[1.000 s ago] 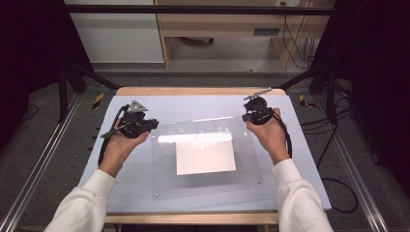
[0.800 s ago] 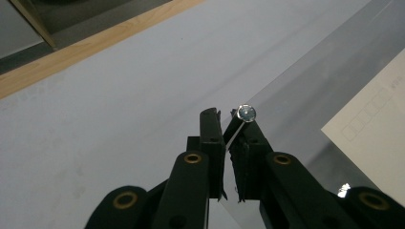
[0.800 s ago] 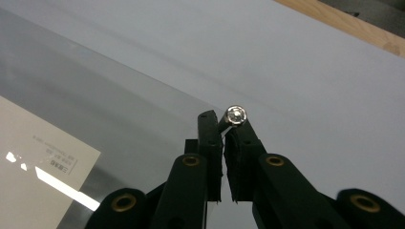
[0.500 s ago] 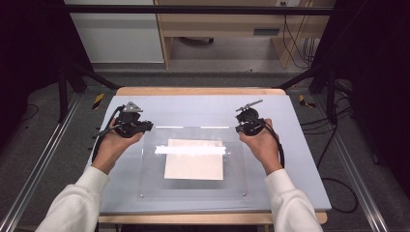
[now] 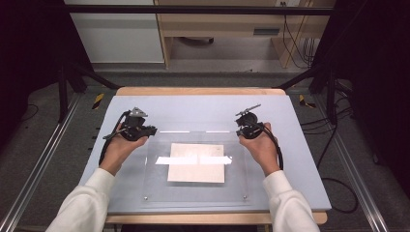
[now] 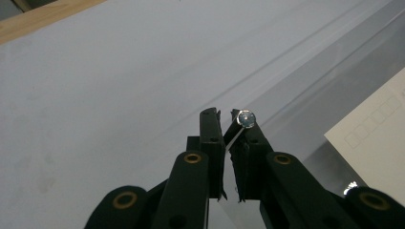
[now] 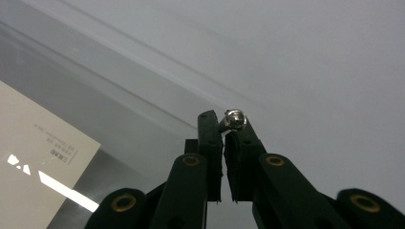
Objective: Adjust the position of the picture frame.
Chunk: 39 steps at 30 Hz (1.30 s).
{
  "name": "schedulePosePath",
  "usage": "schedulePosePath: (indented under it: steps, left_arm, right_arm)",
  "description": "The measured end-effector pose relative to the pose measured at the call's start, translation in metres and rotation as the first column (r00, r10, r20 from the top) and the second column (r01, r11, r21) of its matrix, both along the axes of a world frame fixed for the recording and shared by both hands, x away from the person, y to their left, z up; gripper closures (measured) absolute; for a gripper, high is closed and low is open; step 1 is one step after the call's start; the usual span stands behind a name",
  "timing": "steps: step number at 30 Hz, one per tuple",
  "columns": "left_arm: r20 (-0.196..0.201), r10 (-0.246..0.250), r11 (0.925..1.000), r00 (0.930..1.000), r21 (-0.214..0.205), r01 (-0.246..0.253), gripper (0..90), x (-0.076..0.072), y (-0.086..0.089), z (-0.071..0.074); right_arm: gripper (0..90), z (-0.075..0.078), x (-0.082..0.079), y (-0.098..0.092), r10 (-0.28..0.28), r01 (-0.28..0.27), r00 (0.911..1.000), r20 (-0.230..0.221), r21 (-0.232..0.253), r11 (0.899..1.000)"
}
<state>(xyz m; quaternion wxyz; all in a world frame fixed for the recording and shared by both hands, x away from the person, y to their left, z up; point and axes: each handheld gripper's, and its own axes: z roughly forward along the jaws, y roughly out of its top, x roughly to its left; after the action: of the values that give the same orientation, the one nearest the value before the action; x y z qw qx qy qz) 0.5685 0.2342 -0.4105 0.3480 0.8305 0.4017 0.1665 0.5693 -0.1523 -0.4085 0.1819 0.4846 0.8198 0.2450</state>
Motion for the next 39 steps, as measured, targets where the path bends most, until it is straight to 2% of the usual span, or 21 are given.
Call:
schedulePosePath:
  steps: [7, 11, 14, 19, 20, 23, 26, 30, 34, 36, 37, 39]
  left_arm:
    - [-0.011, -0.010, 0.9999, 0.9999, 0.011, 0.010, 82.7, 0.004, -0.005, -0.012]
    - [-0.020, 0.000, 0.9999, 0.9998, -0.012, 0.000, 82.7, 0.006, -0.007, -0.019]
    - [-0.021, 0.006, 0.9999, 0.9998, -0.014, -0.006, 82.7, 0.006, -0.007, -0.023]
    - [-0.016, 0.013, 0.9999, 0.9998, 0.004, -0.013, 83.3, 0.007, -0.008, -0.028]
    - [-0.016, 0.023, 0.9997, 0.9996, -0.009, -0.023, 83.3, 0.007, -0.008, -0.030]
    - [-0.009, 0.022, 0.9997, 0.9997, 0.004, -0.022, 83.3, 0.007, -0.009, -0.031]
    - [-0.012, 0.031, 0.9995, 0.9995, -0.009, -0.031, 83.4, 0.008, -0.009, -0.035]
    - [0.002, 0.032, 0.9995, 0.9995, 0.002, -0.032, 83.9, 0.008, -0.012, -0.039]
    - [-0.001, 0.044, 0.9990, 0.9990, -0.009, -0.044, 83.7, 0.008, -0.014, -0.043]
    - [0.007, 0.047, 0.9989, 0.9989, -0.008, -0.047, 81.7, 0.007, -0.014, -0.045]
    - [0.022, 0.048, 0.9987, 0.9986, -0.017, -0.048, 81.7, 0.006, -0.014, -0.044]
    - [0.074, 0.071, 0.9974, 0.9948, -0.017, -0.070, 72.1, 0.001, -0.014, -0.041]
  right_arm:
    - [85.8, -0.010, 0.003, -0.003, -0.011, 0.011, 0.9999, -0.007, -0.006, 1.000]
    - [85.6, -0.015, 0.002, -0.007, -0.017, 0.017, 0.9998, 0.004, 0.005, 1.000]
    - [85.6, -0.022, 0.002, -0.010, -0.011, 0.010, 0.9998, 0.017, 0.015, 1.000]
    - [85.6, -0.026, 0.002, -0.010, -0.017, 0.016, 0.9995, 0.027, 0.028, 0.999]
    - [85.6, -0.029, 0.003, -0.011, -0.019, 0.018, 0.9993, 0.032, 0.037, 0.999]
    - [85.5, -0.032, 0.003, -0.011, -0.028, 0.026, 0.9988, 0.039, 0.049, 0.998]
    - [85.5, -0.035, 0.003, -0.012, -0.028, 0.026, 0.9987, 0.043, 0.056, 0.998]
    - [85.5, -0.041, 0.001, -0.014, -0.035, 0.031, 0.9978, 0.056, 0.066, 0.997]
    - [85.3, -0.045, -0.001, -0.017, -0.038, 0.034, 0.9972, 0.064, 0.074, 0.997]
    - [83.5, -0.047, -0.002, -0.019, -0.039, 0.032, 0.9967, 0.072, 0.087, 0.996]
    - [81.2, -0.046, -0.004, -0.021, -0.040, 0.031, 0.9951, 0.091, 0.102, 0.994]
    - [75.3, -0.041, -0.008, -0.025, -0.040, 0.025, 0.9919, 0.121, 0.126, 0.992]
